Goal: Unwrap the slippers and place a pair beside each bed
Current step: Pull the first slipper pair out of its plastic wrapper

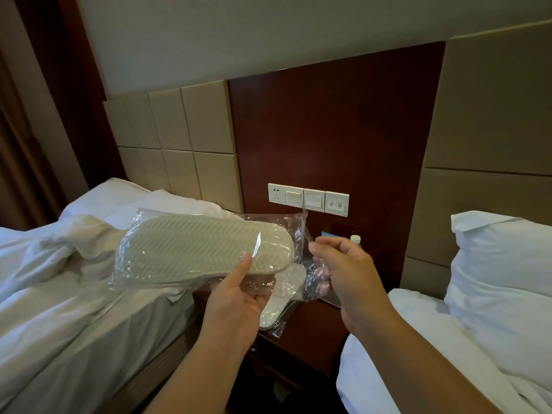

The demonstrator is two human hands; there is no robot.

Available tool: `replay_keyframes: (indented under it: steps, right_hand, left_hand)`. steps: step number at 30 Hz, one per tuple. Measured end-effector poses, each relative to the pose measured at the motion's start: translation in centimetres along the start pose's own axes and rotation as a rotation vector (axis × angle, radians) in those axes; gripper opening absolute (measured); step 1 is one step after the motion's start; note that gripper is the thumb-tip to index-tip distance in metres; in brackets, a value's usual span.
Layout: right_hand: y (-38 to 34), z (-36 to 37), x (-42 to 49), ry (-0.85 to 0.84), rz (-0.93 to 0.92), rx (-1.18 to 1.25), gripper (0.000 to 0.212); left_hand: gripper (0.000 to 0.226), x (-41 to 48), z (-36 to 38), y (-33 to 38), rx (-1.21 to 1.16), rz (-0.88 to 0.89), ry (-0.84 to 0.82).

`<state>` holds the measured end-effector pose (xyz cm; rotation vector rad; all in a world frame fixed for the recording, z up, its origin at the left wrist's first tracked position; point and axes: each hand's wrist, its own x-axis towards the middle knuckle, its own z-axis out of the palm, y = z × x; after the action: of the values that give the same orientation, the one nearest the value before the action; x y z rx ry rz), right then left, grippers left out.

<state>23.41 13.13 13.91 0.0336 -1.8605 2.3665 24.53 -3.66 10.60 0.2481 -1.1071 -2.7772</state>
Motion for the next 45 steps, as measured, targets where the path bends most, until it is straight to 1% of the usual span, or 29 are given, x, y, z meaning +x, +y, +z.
replay_keyframes:
  steps: [2, 3, 5, 6, 8, 11, 13, 15, 19, 21, 23, 24, 25, 27, 28, 29, 31, 32, 33, 34, 35, 36, 38, 39, 40, 42, 43, 45]
  right_hand:
    - [-0.4, 0.2, 0.4, -0.005, -0.122, -0.177, 0.017]
    - [-0.7, 0.3, 0.6, -0.006, -0.192, -0.293, 0.016]
    - [-1.0, 0.4, 1.0, 0.018, -0.294, -0.41, 0.008]
    - [-1.1, 0.3, 1.3, 0.045, -0.314, -0.418, 0.01]
    - [-1.3, 0.1, 1.9, 0.111, -0.275, -0.333, 0.014]
    - [-1.4, -0.1, 2.4, 0.143, -0.071, -0.053, 0.015]
    - [-1.4, -0.1, 2.3, 0.131, 0.011, 0.051, 0.021]
    - [-1.3, -0.2, 2.3, 0.115, -0.01, 0.033, 0.024]
    - [-1.5, -0.7, 2.8, 0.127, -0.141, -0.069, 0.017]
    - [-2.1, -1.0, 3.2, 0.133, -0.198, -0.092, 0.017]
    - [-2.7, -1.1, 3.8, 0.133, -0.184, -0.081, 0.02]
    - [-2.9, -1.2, 4.1, 0.136, -0.143, -0.068, 0.02]
    - [-2.9, -1.2, 4.3, 0.141, -0.09, -0.05, 0.021]
    - [-2.7, -1.3, 4.5, 0.166, -0.031, 0.011, 0.019]
    - [-2.3, -1.4, 4.4, 0.196, -0.071, 0.011, 0.014]
    - [-2.0, -1.5, 4.2, 0.241, -0.168, -0.052, 0.009]
    - [-1.5, -1.5, 3.2, 0.308, -0.487, -0.278, 0.005]
    - [-1.4, -1.5, 2.6, 0.297, -0.656, -0.374, 0.005]
    - [-1.3, -1.4, 2.1, 0.256, -0.782, -0.45, 0.003]
    - [-1.3, -1.2, 1.8, 0.201, -0.854, -0.527, 0.002]
    - [-1.2, -1.1, 1.6, 0.143, -0.86, -0.622, 0.004]
    - [-1.2, -0.9, 1.5, 0.086, -0.797, -0.744, 0.005]
    - [-1.4, -0.8, 1.5, -0.046, -0.531, -0.994, 0.009]
    - [-1.3, -0.8, 1.7, -0.115, -0.391, -1.063, 0.012]
    - [-1.3, -0.8, 1.9, -0.165, -0.292, -1.079, 0.016]
    - [-1.1, -0.6, 2.1, -0.203, -0.195, -1.002, 0.024]
    - [-1.0, -0.7, 2.3, -0.207, -0.142, -0.879, 0.028]
    - [-0.8, -0.7, 2.4, -0.247, 0.008, -0.514, 0.038]
  left_hand:
    - [0.049, 0.2, -0.3, -0.1, 0.025, 0.005, -0.003]
    - [0.049, 0.3, -0.5, -0.2, 0.033, 0.003, -0.009]
    - [0.039, 0.5, -0.7, -0.2, 0.037, -0.003, -0.026]
    - [0.03, 0.5, -0.8, -0.2, 0.031, -0.002, -0.04]
    - [0.018, 0.5, -0.8, 0.1, 0.017, 0.004, -0.069]
    - [0.027, 0.4, -0.6, 0.3, -0.006, 0.003, -0.077]
    - [0.029, 0.3, -0.4, 0.3, -0.013, -0.005, -0.078]
    - [0.023, 0.3, -0.4, 0.3, -0.011, -0.004, -0.076]
    - [0.01, 0.3, -1.2, 0.3, 0.005, -0.003, -0.084]
    - [0.009, 0.2, -1.5, 0.2, 0.026, -0.017, -0.082]
    - [0.01, 0.1, -1.6, 0.1, 0.043, -0.037, -0.079]
    - [0.012, 0.1, -1.6, 0.0, 0.046, -0.048, -0.074]
    - [0.018, 0.2, -1.6, -0.1, 0.043, -0.056, -0.073]
    - [0.037, 0.4, -1.7, -0.3, 0.035, -0.069, -0.073]
    - [0.046, 0.5, -1.7, -0.3, 0.033, -0.068, -0.069]
    - [0.052, 0.5, -1.7, -0.4, 0.033, -0.065, -0.064]
    - [0.051, 0.7, -1.9, -0.3, 0.034, -0.057, -0.05]
    - [0.047, 0.7, -1.9, -0.2, 0.033, -0.055, -0.05]
    - [0.042, 0.8, -1.9, -0.2, 0.03, -0.054, -0.052]
    - [0.038, 0.8, -1.9, -0.3, 0.031, -0.049, -0.048]
    - [0.039, 0.8, -1.9, -0.3, 0.034, -0.04, -0.043]
    - [0.042, 0.9, -1.8, -0.4, 0.04, -0.03, -0.039]
    - [0.05, 0.8, -1.8, -0.6, 0.065, -0.016, -0.035]
    - [0.055, 0.7, -1.7, -0.7, 0.08, -0.015, -0.036]
    - [0.062, 0.6, -1.7, -0.8, 0.095, -0.013, -0.039]
    - [0.073, 0.4, -1.7, -0.9, 0.133, 0.003, -0.046]
    - [0.074, 0.4, -1.7, -0.9, 0.16, 0.014, -0.053]
    - [0.068, 0.3, -1.9, -0.8, 0.212, 0.027, -0.067]
